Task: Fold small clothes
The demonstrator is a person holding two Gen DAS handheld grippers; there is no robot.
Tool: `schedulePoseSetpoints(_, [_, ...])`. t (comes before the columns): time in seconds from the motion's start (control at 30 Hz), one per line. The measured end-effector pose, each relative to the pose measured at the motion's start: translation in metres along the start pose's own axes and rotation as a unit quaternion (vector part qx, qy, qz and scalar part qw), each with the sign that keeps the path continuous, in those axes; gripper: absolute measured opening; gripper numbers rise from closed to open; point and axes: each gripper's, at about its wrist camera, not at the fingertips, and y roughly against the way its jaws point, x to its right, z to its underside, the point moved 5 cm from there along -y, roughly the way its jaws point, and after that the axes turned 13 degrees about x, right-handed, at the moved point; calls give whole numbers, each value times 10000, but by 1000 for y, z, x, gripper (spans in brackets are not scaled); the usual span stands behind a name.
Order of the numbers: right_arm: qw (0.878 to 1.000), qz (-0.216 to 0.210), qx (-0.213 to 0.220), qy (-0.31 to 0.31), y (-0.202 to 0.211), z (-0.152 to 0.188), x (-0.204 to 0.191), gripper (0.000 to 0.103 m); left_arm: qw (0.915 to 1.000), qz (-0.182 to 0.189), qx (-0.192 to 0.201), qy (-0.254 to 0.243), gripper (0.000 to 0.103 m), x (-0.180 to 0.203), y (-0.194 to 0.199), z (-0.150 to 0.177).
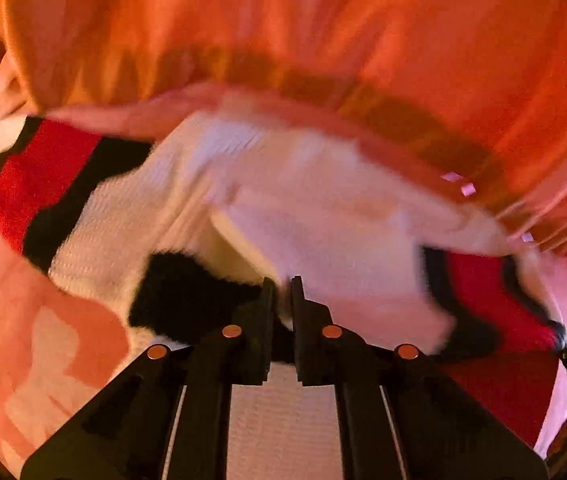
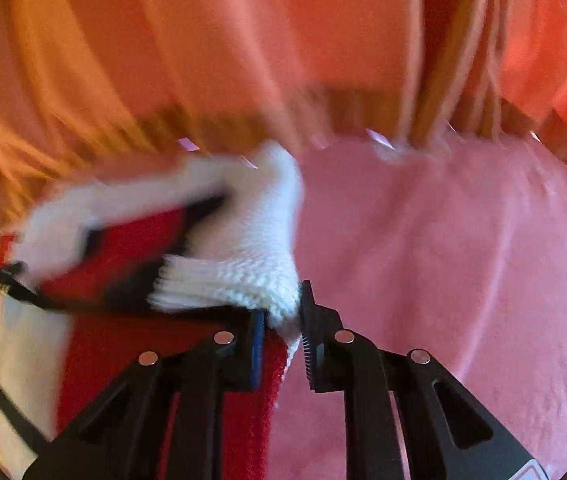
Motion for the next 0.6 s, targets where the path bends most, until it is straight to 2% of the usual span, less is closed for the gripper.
schedulePoseSetpoints(0.03, [9999, -33, -124, -19, -7, 9, 5, 13, 9999, -87, -131, 59, 7, -7, -7, 5])
schedulePoseSetpoints(0.07, [10000, -80, 16, 54, -5, 9, 4, 14, 9998, 9, -71, 175, 7, -11, -8, 7])
schedulePoseSetpoints(0.1, [9998, -62, -77, 178, -3, 7, 1, 14, 9997, 20, -66, 216, 7, -12, -8, 6])
schedulePoseSetpoints(0.23, [9996, 14, -105, 278, 32, -3, -11, 28, 9995, 48, -90, 307, 8, -14, -5, 2])
schedulePoseSetpoints(0.33, [9985, -155, 517, 75, 76, -22, -22, 31, 9996, -23, -80, 267, 9, -14, -5, 3])
schedulePoseSetpoints(0.4, [9957, -575, 716, 102, 78, -38, -42, 24, 9997, -50, -74, 244, 9, -13, -5, 4])
schedulePoseSetpoints(0.47, [9943, -789, 647, 316, 60, -52, -65, 7, 9997, -64, -66, 228, 10, -13, -6, 4])
schedulePoseSetpoints(0.5, [9934, -882, 584, 433, 42, -59, -77, 6, 9997, -68, -66, 221, 10, -13, -6, 5])
schedulePoseSetpoints(0.6, [9947, -738, 481, 532, -8, -79, -93, 5, 9997, -81, -69, 204, 10, -12, -6, 5])
